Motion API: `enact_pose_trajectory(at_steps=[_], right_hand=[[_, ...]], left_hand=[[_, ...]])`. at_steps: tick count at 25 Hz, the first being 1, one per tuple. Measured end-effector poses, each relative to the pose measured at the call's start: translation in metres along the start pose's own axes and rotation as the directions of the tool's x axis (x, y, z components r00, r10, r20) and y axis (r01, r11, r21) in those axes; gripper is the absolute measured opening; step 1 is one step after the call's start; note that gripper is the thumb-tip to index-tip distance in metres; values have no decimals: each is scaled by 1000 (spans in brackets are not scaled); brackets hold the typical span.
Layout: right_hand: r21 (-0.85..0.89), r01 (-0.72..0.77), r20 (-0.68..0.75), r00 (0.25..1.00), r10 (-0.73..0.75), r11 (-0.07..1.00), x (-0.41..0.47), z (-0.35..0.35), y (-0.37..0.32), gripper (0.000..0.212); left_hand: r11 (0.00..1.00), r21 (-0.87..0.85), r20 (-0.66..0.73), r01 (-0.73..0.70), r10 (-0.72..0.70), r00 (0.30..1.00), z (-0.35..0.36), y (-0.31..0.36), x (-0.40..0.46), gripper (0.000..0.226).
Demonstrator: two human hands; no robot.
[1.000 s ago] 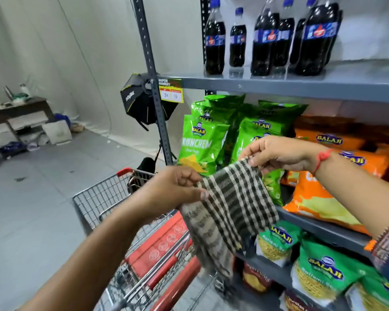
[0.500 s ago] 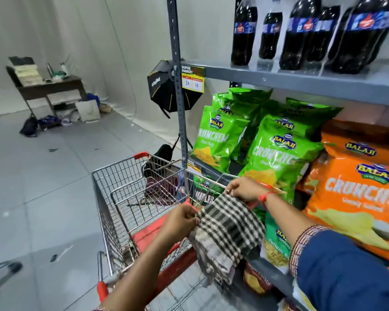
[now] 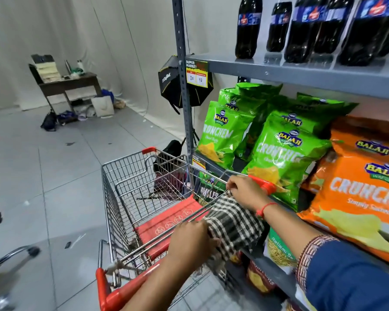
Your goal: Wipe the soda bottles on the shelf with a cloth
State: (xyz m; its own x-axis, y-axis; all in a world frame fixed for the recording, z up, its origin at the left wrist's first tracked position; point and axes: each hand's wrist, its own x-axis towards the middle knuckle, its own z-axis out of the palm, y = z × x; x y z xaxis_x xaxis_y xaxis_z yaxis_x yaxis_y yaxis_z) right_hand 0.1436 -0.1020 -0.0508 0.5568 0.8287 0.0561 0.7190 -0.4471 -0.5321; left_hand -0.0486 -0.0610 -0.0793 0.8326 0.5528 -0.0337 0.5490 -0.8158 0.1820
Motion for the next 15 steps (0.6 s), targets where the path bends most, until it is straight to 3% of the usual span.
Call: enact_pose_trajectory(at_steps=[2, 4, 5, 6, 8, 11, 15], right_hand=[[72, 76, 94, 992, -82, 995, -5, -13, -1, 18], [-169, 231, 424, 895, -141, 958, -13, -24, -1, 29], [-327, 329, 513, 849, -126, 886, -18, -24, 0, 38], [-452, 399, 516, 846, -131, 798, -21, -22, 2, 42], [-523, 426, 447, 874, -188, 738, -25, -17, 6, 36], [-514, 381, 423, 892, -159, 768, -24, -16, 5, 32], [-471, 327, 419, 900, -119, 819, -34, -18, 1, 43]], left_hand=[[1000, -11, 4, 20, -20, 1000, 1, 0, 1, 35], [1000, -3, 13, 29, -29, 999, 1, 1, 2, 33], [999, -10, 27, 45, -45, 999, -1, 2, 1, 30], [998, -20, 26, 57, -57, 998, 1, 1, 2, 26], [994, -62, 36, 87, -85, 996, 1, -1, 3, 18], [991, -91, 69, 97, -91, 993, 1, 2, 5, 16], [990, -120, 138, 76, -59, 989, -15, 2, 5, 42]])
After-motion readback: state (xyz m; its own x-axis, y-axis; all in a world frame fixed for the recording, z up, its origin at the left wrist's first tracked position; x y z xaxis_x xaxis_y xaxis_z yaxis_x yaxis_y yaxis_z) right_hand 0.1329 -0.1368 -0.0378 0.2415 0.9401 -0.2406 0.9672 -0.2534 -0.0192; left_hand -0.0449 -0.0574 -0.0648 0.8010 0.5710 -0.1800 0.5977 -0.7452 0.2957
